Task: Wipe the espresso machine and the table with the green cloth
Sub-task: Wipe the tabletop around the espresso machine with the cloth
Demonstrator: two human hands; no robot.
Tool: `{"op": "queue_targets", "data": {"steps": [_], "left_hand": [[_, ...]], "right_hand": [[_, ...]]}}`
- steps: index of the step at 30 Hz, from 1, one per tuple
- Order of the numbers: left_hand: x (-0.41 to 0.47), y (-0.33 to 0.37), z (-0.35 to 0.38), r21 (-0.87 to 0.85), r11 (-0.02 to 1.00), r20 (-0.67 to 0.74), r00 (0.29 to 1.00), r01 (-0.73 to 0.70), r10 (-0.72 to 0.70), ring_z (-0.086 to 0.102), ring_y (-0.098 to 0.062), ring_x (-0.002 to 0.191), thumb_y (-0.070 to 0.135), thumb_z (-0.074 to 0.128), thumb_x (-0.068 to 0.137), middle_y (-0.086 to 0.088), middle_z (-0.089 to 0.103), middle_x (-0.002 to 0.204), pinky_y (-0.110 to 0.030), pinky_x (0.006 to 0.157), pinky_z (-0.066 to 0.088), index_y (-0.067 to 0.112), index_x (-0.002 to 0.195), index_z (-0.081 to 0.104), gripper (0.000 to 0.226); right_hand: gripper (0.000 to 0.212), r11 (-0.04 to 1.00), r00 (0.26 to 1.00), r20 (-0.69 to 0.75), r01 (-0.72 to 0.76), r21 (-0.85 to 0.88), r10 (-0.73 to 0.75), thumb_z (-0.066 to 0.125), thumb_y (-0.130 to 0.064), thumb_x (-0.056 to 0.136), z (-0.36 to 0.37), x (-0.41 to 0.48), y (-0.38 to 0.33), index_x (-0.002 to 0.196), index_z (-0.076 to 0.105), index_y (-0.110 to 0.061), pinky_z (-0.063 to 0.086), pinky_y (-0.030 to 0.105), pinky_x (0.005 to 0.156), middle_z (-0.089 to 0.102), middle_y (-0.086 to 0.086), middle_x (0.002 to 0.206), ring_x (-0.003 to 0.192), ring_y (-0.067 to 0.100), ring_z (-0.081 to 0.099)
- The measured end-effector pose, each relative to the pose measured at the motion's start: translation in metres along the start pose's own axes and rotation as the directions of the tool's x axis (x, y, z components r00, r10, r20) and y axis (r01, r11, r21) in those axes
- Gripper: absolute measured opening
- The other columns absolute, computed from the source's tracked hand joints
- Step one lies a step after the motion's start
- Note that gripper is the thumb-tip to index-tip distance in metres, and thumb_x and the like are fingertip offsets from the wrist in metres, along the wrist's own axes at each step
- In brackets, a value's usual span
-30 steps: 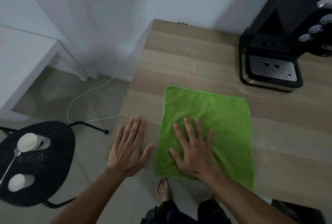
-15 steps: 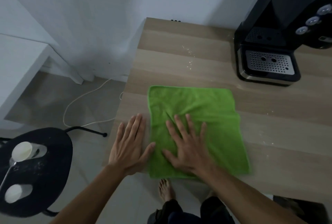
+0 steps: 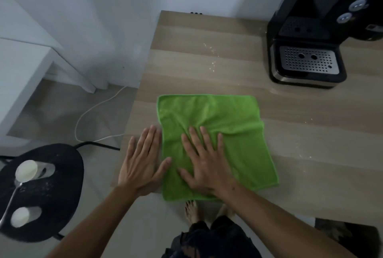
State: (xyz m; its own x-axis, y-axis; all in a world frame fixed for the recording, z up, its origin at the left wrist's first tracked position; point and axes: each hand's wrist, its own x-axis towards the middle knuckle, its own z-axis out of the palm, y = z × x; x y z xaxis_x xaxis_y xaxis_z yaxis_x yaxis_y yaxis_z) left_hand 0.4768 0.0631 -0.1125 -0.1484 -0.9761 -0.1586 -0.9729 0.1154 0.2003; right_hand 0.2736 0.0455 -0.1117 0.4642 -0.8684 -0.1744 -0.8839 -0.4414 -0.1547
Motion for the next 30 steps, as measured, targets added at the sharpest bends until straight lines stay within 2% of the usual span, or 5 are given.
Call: {"op": "queue_targets", "data": {"steps": [6, 11, 20, 26, 30], "left_hand": [[0.000, 0.003, -0.001, 0.013, 1.000, 0.011, 1.000, 0.023, -0.023, -0.003, -0.012, 0.145, 0.068, 0.007, 0.089, -0.001, 0.004, 0.159, -0.041, 0.117, 0.003, 0.014, 0.152, 0.009, 0.083], [0.000, 0.009, -0.003, 0.036, 0.999, 0.036, 0.999, 0.028, -0.030, -0.007, -0.012, 0.145, 0.069, 0.016, 0.087, 0.000, -0.002, 0.159, -0.040, 0.118, -0.001, 0.015, 0.152, 0.004, 0.085], [0.009, 0.006, -0.008, 0.009, 1.000, 0.033, 0.999, 0.009, -0.009, 0.021, -0.026, 0.141, 0.066, 0.021, 0.088, -0.010, 0.024, 0.154, -0.045, 0.114, 0.015, 0.011, 0.149, 0.022, 0.082], [0.027, 0.001, -0.007, 0.009, 0.994, 0.068, 0.991, -0.112, 0.111, 0.005, -0.022, 0.146, 0.070, 0.014, 0.087, -0.009, 0.008, 0.159, -0.046, 0.115, 0.005, 0.008, 0.151, 0.009, 0.089], [0.047, -0.002, -0.007, 0.007, 0.990, 0.053, 0.989, -0.138, 0.137, 0.001, -0.020, 0.146, 0.072, 0.010, 0.087, -0.008, 0.006, 0.159, -0.045, 0.115, 0.002, 0.008, 0.151, 0.008, 0.090]], "right_hand": [[0.080, 0.993, 0.993, -0.027, -0.115, -0.013, 0.115, 0.026, -0.072, 0.086, 0.006, -0.054, 0.056, 0.153, 0.013, -0.031, 0.007, 0.071, 0.108, 0.009, 0.003, 0.161, 0.146, 0.033, 0.009], [0.080, 0.977, 0.977, 0.024, -0.212, 0.011, 0.211, 0.019, -0.070, 0.088, 0.002, -0.068, 0.065, 0.152, 0.019, -0.022, 0.004, 0.073, 0.105, 0.012, 0.012, 0.159, 0.145, 0.041, 0.009], [0.079, 0.990, 0.990, 0.003, -0.141, -0.007, 0.141, 0.027, -0.073, 0.086, 0.002, -0.029, 0.031, 0.152, 0.018, -0.030, 0.007, 0.074, 0.105, 0.011, 0.006, 0.161, 0.145, 0.038, 0.012], [0.080, 0.919, 0.920, 0.004, -0.392, 0.031, 0.392, 0.023, -0.073, 0.086, 0.003, -0.038, 0.019, 0.151, 0.018, -0.028, -0.001, 0.072, 0.105, 0.012, 0.011, 0.160, 0.144, 0.042, 0.010], [0.079, 0.948, 0.948, -0.002, -0.317, 0.009, 0.317, 0.022, -0.074, 0.086, -0.005, 0.027, -0.001, 0.151, 0.019, -0.030, 0.005, 0.075, 0.103, 0.014, 0.010, 0.160, 0.144, 0.042, 0.012]]}}
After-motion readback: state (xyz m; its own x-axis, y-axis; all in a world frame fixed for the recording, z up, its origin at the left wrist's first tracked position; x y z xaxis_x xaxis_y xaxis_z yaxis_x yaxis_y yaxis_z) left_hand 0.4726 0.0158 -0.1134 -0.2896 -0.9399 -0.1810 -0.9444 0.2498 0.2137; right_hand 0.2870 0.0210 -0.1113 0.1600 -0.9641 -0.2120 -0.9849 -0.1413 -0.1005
